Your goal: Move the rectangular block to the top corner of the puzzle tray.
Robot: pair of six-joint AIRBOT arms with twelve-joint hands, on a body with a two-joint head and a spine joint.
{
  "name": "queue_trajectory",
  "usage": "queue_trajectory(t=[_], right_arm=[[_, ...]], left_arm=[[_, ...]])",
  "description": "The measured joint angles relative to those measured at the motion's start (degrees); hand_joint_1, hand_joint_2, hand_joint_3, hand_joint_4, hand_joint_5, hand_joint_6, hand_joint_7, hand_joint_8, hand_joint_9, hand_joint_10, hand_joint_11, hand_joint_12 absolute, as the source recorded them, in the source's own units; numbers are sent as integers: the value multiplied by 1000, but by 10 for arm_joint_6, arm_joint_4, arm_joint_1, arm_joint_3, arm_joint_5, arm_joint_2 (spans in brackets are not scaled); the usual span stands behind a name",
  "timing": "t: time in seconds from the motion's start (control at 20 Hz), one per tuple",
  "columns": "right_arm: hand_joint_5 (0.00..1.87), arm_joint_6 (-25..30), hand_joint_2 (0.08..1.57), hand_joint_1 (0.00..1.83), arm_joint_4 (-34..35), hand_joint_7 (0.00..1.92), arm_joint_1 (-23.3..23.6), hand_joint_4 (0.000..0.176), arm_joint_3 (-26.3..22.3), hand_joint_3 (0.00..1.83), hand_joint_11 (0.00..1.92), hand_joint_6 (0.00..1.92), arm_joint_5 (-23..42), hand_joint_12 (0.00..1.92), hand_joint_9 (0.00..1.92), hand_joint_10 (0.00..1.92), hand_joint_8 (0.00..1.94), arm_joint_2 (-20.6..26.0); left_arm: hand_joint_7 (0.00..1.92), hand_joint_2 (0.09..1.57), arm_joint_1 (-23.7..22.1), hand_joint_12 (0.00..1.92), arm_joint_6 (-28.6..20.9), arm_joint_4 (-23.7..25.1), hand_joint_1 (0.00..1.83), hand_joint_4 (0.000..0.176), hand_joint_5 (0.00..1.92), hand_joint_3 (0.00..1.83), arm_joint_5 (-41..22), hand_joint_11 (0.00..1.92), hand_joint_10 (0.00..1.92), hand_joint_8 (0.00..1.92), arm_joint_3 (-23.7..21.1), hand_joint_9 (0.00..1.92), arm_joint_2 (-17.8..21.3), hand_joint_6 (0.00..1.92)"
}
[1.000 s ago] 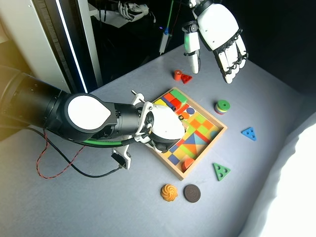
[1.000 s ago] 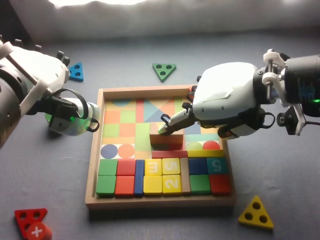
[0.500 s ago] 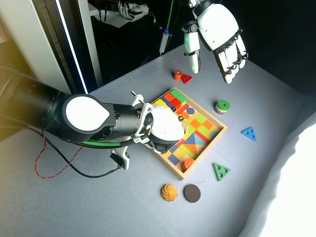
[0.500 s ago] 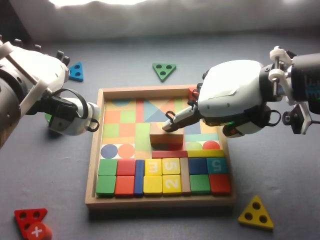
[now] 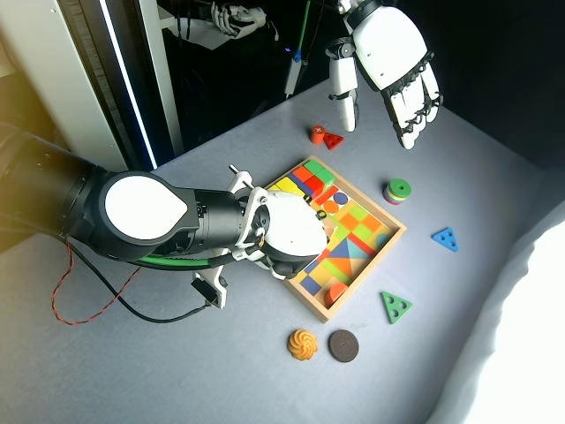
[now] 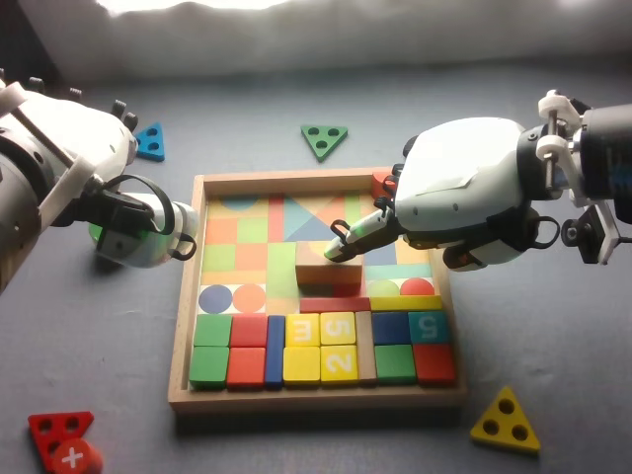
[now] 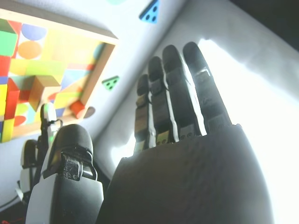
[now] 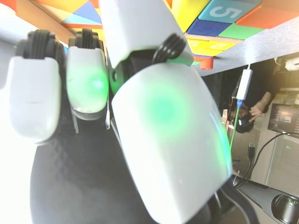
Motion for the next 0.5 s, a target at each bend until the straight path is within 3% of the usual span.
queue_trajectory(t=[0.5], right_arm=[[364,2,1158,1798,-4,1292,-7,0,0,0,1664,1,4,1921,1531,1921,1941,-3]], left_arm=[[431,1319,0,495,0,-5,0,0,271,0,0,171,10,9,0,447,0,7]])
